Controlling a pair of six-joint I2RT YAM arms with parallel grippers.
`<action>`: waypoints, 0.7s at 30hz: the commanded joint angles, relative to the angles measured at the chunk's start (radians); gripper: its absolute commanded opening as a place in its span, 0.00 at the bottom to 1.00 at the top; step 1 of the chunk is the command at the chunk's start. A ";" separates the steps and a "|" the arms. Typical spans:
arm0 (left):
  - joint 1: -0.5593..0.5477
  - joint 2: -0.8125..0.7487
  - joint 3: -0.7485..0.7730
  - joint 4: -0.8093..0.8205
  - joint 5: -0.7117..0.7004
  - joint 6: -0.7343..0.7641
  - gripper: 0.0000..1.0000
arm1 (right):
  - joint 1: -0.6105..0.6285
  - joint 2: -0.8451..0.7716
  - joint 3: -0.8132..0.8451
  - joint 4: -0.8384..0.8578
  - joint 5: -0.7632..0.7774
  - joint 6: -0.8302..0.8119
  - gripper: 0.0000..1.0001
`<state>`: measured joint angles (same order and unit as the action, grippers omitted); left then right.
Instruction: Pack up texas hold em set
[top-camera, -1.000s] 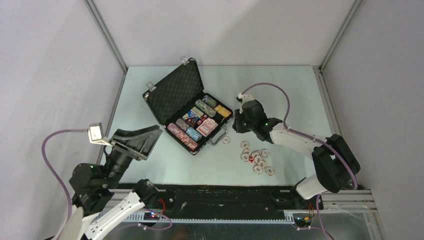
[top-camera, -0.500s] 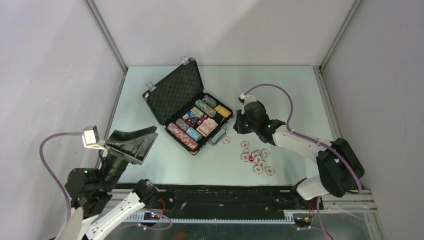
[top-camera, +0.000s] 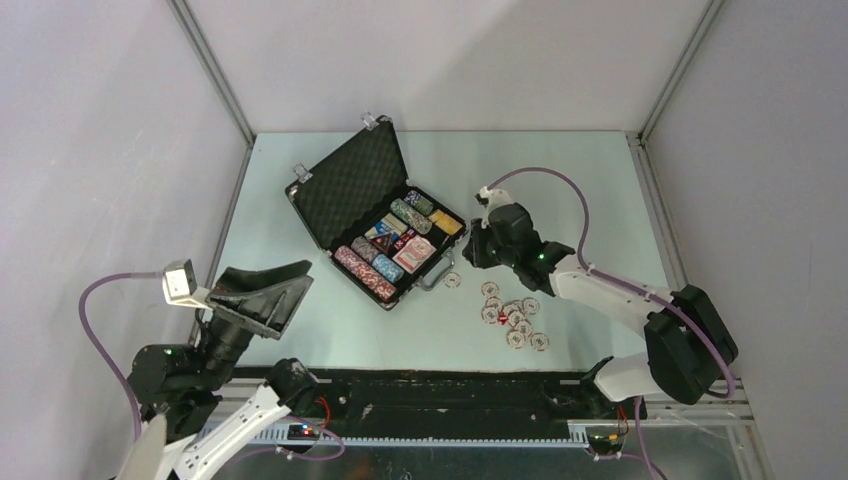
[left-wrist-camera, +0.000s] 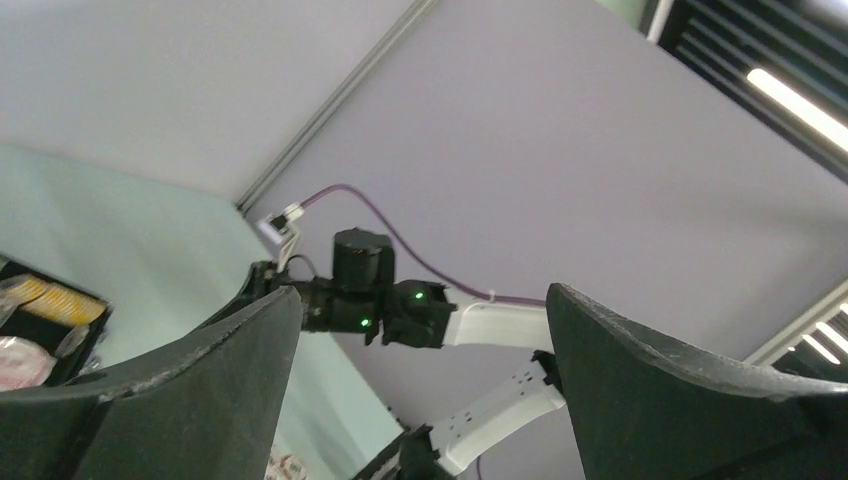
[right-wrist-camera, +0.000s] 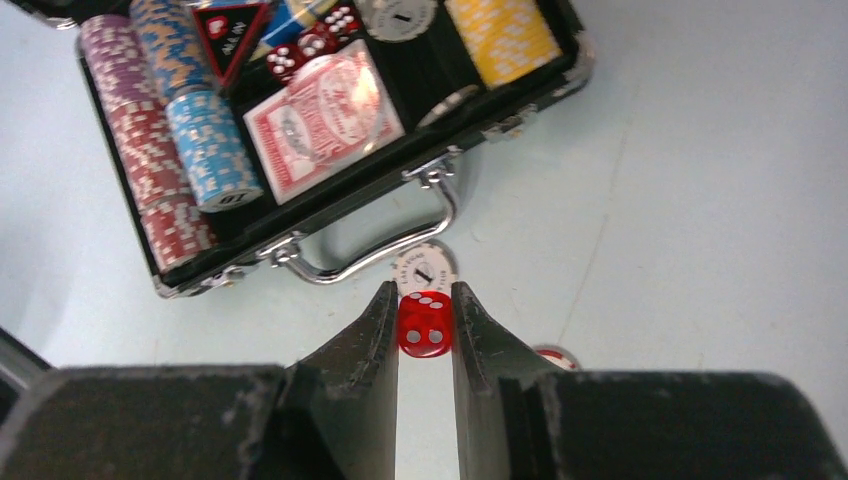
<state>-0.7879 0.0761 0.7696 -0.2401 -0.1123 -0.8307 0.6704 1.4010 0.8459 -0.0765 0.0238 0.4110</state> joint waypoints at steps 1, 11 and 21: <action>0.001 -0.040 -0.007 -0.110 -0.077 0.045 0.98 | 0.059 -0.033 -0.002 0.109 0.022 -0.025 0.00; 0.002 0.035 0.026 -0.328 -0.180 0.169 0.98 | 0.157 0.008 0.070 0.180 0.051 -0.076 0.00; 0.001 0.130 0.088 -0.483 -0.320 0.230 0.98 | 0.225 0.252 0.277 0.114 0.042 -0.100 0.00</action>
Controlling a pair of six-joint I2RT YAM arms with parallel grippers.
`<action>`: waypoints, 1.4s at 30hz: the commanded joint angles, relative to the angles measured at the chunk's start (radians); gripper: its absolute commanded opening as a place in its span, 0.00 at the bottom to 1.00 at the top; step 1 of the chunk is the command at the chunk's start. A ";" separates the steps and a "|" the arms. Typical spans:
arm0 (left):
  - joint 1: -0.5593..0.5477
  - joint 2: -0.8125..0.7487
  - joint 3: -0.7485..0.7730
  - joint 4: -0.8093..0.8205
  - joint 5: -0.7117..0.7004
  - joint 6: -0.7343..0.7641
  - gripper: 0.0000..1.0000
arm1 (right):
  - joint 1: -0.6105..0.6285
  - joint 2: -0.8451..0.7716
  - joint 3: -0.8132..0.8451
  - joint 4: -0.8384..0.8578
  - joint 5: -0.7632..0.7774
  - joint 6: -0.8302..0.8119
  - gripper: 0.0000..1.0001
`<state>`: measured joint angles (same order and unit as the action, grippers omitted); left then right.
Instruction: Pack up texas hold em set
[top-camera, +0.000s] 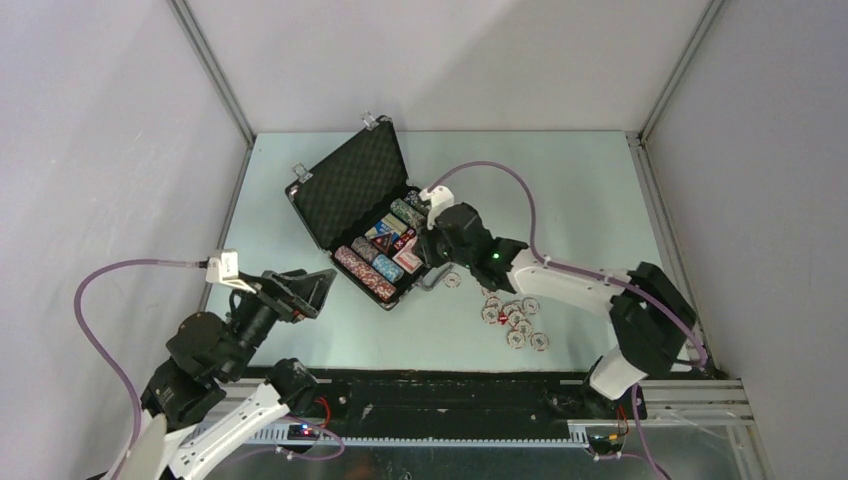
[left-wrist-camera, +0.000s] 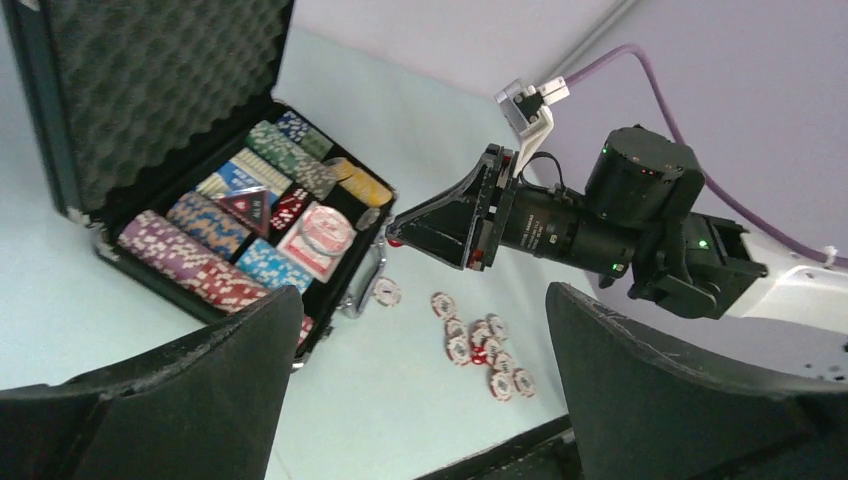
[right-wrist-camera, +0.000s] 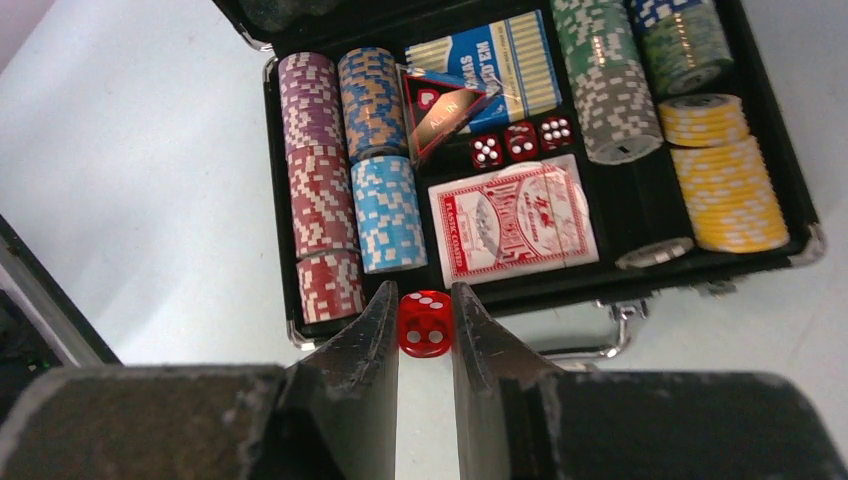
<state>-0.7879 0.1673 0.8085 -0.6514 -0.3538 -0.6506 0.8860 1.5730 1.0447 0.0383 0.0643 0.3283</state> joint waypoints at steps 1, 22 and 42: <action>0.001 0.050 0.057 -0.077 -0.083 0.061 0.98 | 0.014 0.096 0.104 -0.020 0.004 -0.014 0.00; 0.000 0.151 -0.004 -0.070 0.051 0.338 0.98 | 0.081 0.319 0.301 -0.204 0.036 -0.010 0.02; 0.000 0.140 -0.044 -0.058 0.068 0.345 0.98 | 0.117 0.295 0.299 -0.236 0.110 0.007 0.49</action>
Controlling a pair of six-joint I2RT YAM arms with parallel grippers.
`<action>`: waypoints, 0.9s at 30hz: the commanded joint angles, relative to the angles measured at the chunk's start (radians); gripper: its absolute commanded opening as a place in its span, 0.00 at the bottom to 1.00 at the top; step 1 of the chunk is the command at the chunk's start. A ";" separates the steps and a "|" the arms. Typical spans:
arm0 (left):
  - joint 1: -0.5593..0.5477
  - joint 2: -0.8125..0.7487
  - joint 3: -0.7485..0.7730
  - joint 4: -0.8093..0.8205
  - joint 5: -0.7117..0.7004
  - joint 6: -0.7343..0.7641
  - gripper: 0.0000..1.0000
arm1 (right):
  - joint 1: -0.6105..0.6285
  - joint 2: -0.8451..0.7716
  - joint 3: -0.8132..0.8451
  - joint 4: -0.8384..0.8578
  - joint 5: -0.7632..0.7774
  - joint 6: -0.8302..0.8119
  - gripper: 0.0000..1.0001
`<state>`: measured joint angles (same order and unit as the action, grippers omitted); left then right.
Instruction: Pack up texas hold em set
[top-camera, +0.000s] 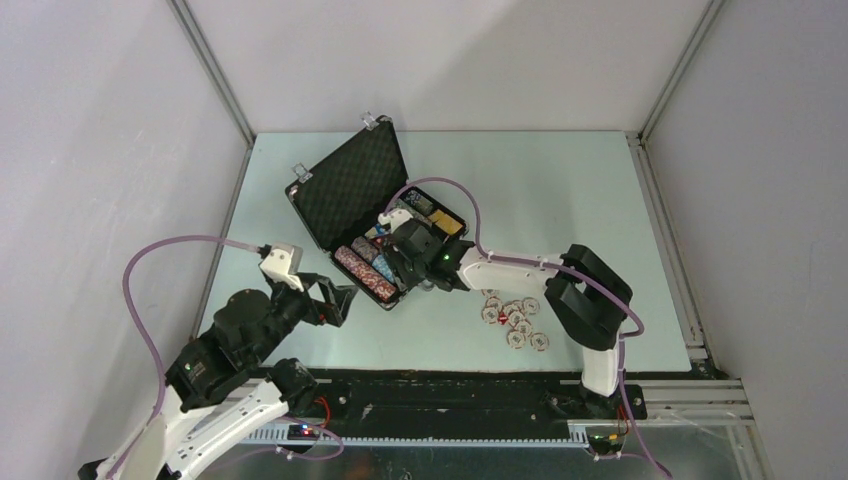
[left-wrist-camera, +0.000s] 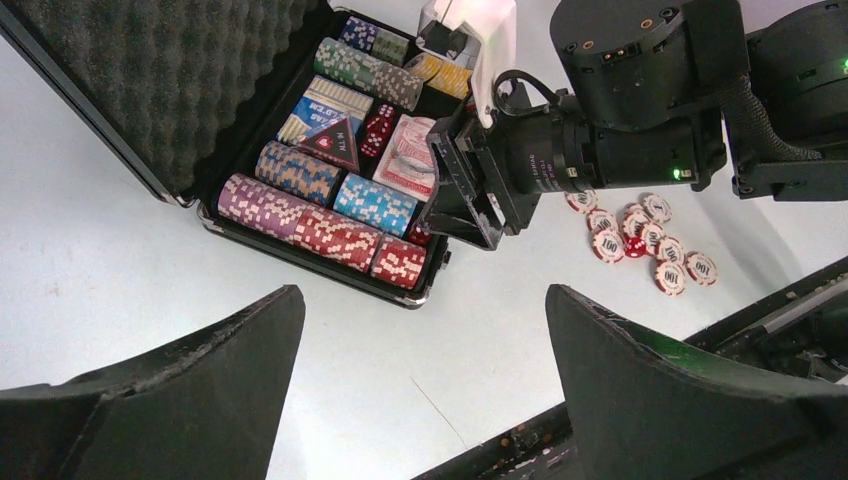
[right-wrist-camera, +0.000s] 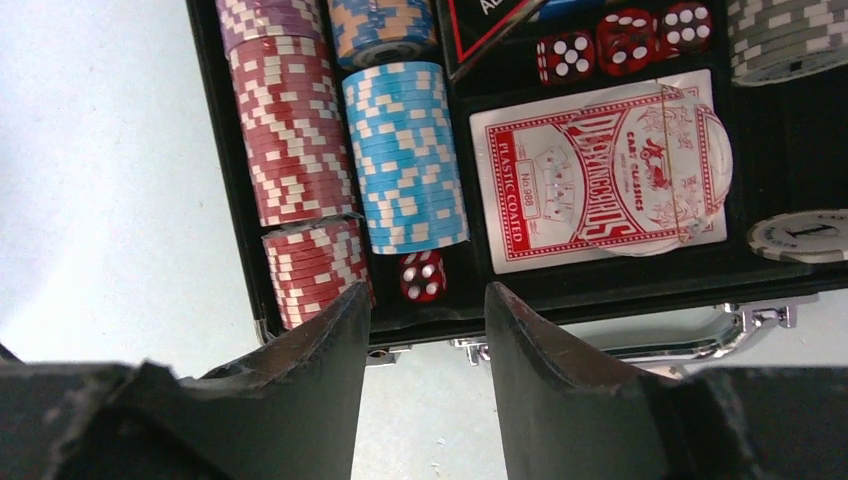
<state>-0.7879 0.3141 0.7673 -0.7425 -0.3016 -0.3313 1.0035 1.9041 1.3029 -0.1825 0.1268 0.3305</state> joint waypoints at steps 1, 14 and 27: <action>0.000 -0.009 -0.003 0.035 0.015 0.026 0.98 | 0.000 -0.050 0.032 -0.018 0.053 0.007 0.49; 0.000 -0.032 -0.035 0.064 0.061 0.047 0.98 | 0.004 -0.354 -0.144 -0.565 0.392 0.568 0.54; 0.000 -0.041 -0.053 0.074 0.077 0.051 0.98 | -0.004 -0.494 -0.327 -0.769 0.339 0.768 0.46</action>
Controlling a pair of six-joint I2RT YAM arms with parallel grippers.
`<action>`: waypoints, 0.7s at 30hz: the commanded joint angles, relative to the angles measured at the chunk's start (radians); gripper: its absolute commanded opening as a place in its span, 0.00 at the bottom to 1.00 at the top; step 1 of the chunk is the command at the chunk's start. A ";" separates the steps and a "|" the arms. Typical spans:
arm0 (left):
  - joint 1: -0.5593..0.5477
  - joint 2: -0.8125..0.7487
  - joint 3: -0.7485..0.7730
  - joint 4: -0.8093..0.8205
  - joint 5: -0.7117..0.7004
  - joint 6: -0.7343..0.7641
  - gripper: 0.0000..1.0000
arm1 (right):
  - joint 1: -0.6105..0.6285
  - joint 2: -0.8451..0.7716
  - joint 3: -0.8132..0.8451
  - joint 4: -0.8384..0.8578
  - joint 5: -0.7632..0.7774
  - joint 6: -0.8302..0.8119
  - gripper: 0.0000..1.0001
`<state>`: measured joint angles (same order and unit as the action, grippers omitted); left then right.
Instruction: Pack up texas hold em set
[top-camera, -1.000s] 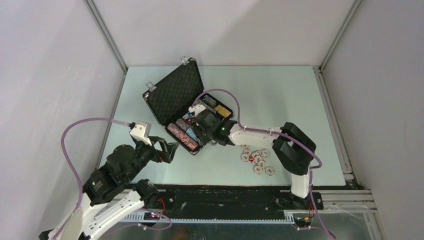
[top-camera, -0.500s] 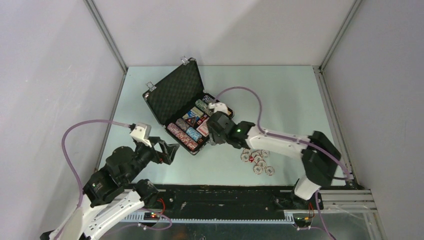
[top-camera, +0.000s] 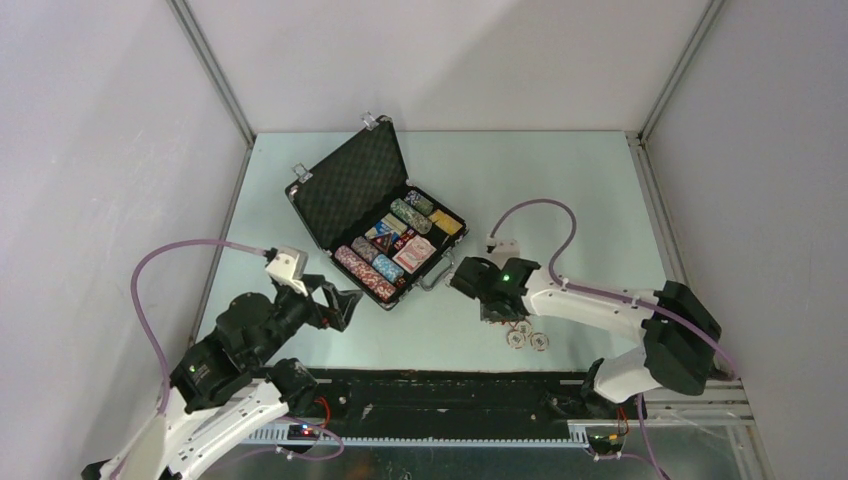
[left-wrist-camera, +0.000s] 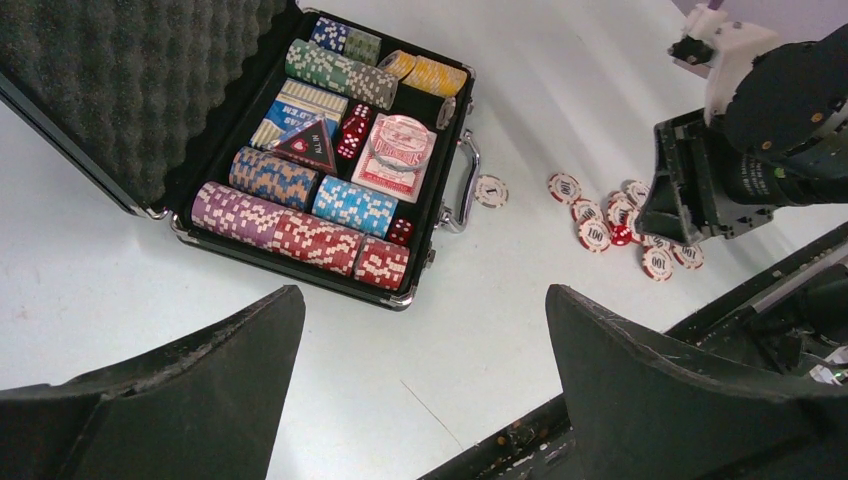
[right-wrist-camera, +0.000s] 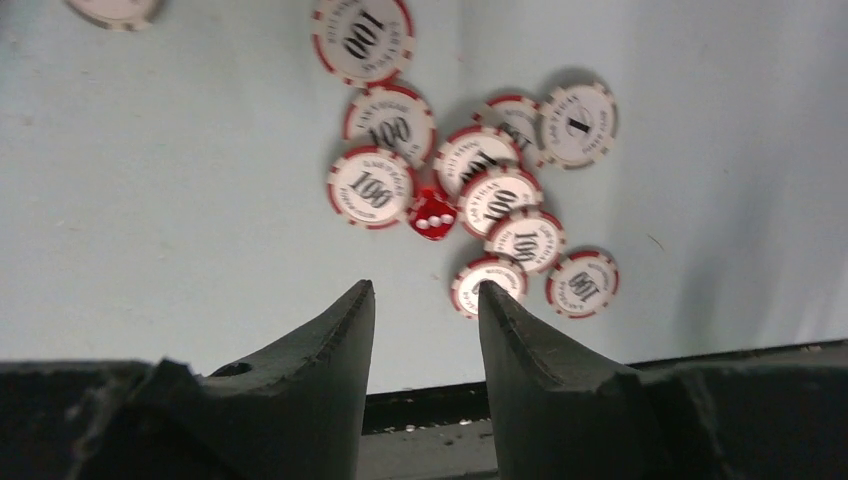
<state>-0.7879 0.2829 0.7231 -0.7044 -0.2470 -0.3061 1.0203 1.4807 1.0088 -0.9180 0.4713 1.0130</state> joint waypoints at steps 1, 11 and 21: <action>0.000 -0.011 -0.012 0.038 0.021 0.022 0.98 | -0.024 -0.079 -0.056 -0.029 -0.012 0.091 0.46; 0.001 -0.048 -0.055 0.070 0.037 0.018 0.98 | -0.069 -0.101 -0.202 0.140 -0.093 0.166 0.43; 0.000 -0.043 -0.056 0.070 0.041 0.016 0.98 | -0.109 -0.025 -0.216 0.272 -0.129 0.134 0.36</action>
<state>-0.7879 0.2401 0.6674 -0.6666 -0.2230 -0.3054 0.9249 1.4380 0.7918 -0.7174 0.3431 1.1439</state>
